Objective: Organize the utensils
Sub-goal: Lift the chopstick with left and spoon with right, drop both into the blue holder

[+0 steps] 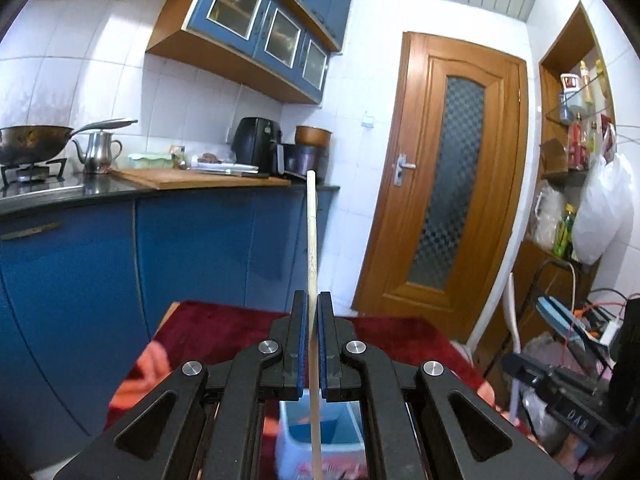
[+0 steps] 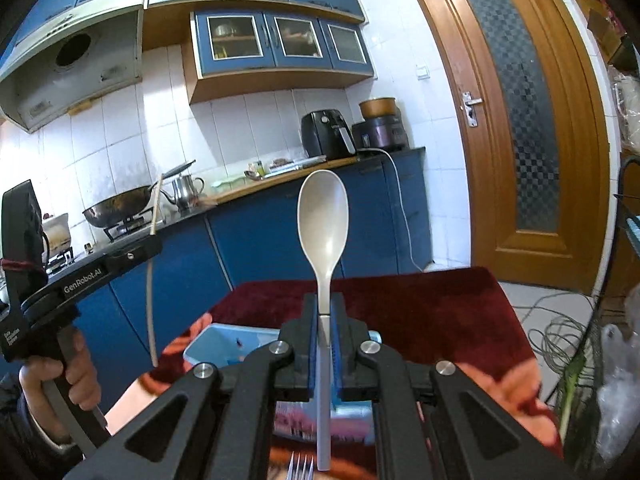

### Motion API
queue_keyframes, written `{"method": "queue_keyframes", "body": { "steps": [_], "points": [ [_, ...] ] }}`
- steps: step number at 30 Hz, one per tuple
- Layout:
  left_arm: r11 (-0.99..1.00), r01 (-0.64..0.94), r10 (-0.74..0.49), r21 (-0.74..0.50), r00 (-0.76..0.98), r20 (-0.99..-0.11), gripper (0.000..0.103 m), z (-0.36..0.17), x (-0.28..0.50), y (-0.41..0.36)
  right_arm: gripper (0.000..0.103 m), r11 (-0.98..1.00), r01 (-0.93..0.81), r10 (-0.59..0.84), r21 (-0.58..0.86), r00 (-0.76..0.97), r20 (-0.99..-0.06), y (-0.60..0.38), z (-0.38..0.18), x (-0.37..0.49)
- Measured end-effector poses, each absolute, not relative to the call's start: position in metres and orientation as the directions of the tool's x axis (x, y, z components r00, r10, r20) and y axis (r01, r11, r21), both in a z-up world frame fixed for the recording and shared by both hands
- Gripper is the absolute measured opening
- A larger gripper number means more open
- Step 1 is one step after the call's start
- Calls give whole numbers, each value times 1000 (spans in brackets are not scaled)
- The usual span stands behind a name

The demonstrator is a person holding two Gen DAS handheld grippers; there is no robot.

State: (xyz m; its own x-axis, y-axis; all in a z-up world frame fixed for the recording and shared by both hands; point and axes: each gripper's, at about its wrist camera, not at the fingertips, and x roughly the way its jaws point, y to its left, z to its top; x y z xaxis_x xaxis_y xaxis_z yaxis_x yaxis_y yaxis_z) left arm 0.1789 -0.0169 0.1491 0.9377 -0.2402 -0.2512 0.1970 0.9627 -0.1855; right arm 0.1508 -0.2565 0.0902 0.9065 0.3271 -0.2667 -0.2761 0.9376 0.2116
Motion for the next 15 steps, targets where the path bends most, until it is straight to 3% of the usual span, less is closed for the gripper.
{"method": "queue_keyframes", "body": {
  "steps": [9, 15],
  "points": [
    [956, 196, -240, -218, 950, -199, 4, 120, 213, -26, 8, 946, -267, 306, 185, 923, -233, -255, 68, 187],
    [973, 162, -192, -164, 963, -187, 4, 98, 217, -36, 8, 949, -273, 305, 156, 920, -247, -250, 54, 196]
  ]
}}
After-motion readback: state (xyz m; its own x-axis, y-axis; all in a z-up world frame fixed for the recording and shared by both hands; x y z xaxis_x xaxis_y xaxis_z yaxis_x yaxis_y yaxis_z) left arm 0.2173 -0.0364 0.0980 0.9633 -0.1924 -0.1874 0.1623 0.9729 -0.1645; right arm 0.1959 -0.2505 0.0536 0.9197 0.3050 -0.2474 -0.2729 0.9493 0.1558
